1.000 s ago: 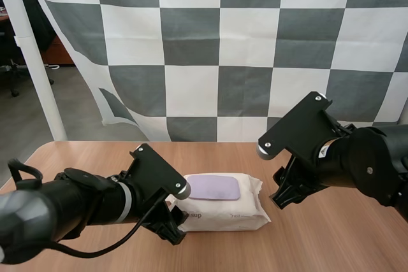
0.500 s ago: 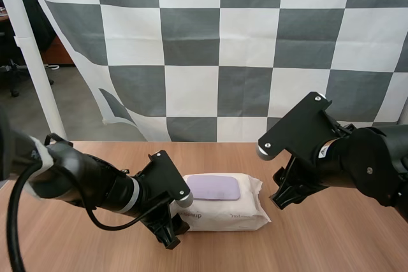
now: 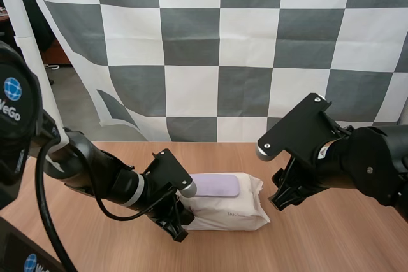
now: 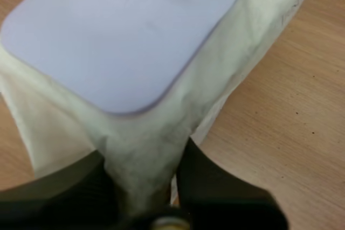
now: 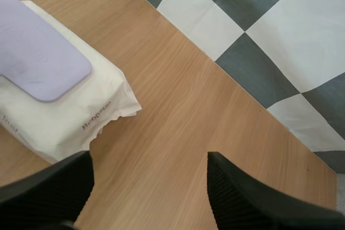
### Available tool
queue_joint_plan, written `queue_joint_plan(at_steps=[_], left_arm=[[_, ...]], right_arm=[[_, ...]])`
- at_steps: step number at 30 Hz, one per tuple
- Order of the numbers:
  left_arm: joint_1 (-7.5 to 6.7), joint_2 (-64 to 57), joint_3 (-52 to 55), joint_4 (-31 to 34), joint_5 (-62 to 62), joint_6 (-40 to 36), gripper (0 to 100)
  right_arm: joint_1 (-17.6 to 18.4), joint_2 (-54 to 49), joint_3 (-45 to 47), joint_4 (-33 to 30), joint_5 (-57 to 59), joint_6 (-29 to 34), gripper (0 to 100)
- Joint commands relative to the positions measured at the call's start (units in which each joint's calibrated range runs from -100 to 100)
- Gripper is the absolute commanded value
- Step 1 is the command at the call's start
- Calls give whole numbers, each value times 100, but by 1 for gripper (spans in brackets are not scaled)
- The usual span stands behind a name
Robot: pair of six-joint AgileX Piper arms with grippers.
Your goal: Open the wet wipes lid
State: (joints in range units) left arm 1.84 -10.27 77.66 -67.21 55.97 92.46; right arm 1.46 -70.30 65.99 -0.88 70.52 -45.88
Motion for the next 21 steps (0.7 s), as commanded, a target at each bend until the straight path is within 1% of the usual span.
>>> queue_joint_plan(at_steps=[1,3,6,10,12,16,18,21], left_arm=[[0,2,-3,-43,-51,79,0],[0,2,-3,-78,-31,79,0],[0,2,-3,-75,218,79,0],[0,2,-3,-75,727,79,0],[0,2,-3,-75,747,79,0],[0,2,-3,-75,728,79,0],[0,2,-3,-75,728,79,0],[0,2,-18,-75,870,79,0]], right_arm=[[-3,-1,-1,163,79,-253,100],[-3,-1,-1,410,84,-561,100],[-3,96,-1,1004,162,-1140,100],[-3,470,-1,1567,222,-1734,100],[-3,643,-1,1850,156,-2117,100],[-3,984,-1,2606,-58,-2835,100],[-3,1185,-1,2813,-200,-3144,100],[-3,1483,-1,2890,-262,-3528,100]])
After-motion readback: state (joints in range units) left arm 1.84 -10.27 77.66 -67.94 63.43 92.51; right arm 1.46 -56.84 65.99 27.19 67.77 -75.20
